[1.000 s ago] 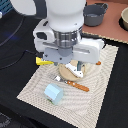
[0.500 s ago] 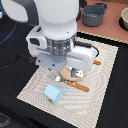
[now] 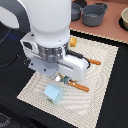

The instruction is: Interact with the objects in diverse but meaningful ways.

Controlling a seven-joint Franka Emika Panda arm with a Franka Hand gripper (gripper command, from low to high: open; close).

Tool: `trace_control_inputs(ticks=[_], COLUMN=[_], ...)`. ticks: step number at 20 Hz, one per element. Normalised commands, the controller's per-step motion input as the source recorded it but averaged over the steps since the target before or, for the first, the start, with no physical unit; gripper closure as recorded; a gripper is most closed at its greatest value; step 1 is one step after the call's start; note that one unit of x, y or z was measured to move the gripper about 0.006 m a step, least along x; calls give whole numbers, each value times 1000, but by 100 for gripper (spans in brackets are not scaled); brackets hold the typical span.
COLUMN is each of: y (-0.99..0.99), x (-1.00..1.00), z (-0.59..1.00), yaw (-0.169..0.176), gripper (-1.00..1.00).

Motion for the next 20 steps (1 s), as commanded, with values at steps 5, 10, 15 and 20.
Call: trace_control_inputs(ticks=[5,10,15,20], y=[-255,-293,-226,-111], x=[454,327,72,1], z=[105,57,6,39], yaw=[-122,-82,104,123], gripper=[-100,-100,-100,-100])
